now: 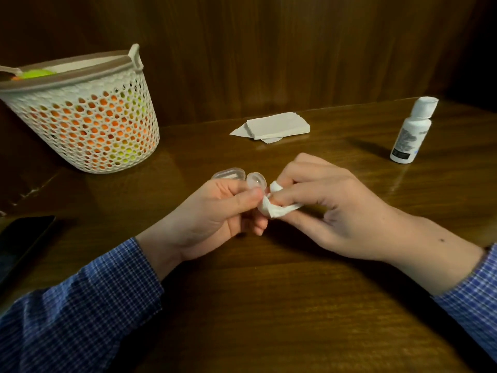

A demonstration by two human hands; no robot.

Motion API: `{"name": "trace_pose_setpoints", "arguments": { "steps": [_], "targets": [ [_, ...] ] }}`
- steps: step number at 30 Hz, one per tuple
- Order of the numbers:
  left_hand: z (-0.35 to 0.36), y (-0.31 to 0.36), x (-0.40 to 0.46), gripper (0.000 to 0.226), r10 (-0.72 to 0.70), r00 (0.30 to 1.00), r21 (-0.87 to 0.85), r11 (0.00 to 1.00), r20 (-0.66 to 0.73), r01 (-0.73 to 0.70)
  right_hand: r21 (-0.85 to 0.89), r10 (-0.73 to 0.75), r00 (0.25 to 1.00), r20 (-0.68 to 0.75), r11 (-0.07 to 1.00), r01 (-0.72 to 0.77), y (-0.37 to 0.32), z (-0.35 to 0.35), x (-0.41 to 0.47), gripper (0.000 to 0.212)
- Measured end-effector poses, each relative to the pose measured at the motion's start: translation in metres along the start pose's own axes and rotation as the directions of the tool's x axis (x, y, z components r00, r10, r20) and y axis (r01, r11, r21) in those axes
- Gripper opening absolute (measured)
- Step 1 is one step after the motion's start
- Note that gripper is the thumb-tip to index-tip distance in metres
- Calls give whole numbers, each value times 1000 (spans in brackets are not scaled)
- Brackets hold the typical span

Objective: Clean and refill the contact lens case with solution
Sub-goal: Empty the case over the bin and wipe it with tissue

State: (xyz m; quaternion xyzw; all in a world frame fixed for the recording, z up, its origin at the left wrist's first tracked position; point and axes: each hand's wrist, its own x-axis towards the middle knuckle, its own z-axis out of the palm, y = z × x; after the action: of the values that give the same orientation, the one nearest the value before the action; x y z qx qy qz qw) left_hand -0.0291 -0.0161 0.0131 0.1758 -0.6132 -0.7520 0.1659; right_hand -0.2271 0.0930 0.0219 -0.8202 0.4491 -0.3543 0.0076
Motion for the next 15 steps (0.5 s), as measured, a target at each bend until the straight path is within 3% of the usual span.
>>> {"name": "trace_pose_setpoints", "arguments": {
  "steps": [5,11,13,15],
  "targets": [
    [-3,0,4,33,-93,992,-51,994,81,97,-28,-4,1000,23,1000,4,2,0,-2,17],
    [-2,-1,9,39,-50,998,-84,995,-48,45,-68,58,998,-22,996,-60,5,3,-3,17],
    [-1,-3,9,48,-41,995,-80,996,-89,34,-45,73,997,-13,996,-74,4,4,-2,19],
    [-1,-3,9,44,-45,995,-82,996,-88,37,25,86,996,-13,996,-86,3,4,-1,21]
  ]
}}
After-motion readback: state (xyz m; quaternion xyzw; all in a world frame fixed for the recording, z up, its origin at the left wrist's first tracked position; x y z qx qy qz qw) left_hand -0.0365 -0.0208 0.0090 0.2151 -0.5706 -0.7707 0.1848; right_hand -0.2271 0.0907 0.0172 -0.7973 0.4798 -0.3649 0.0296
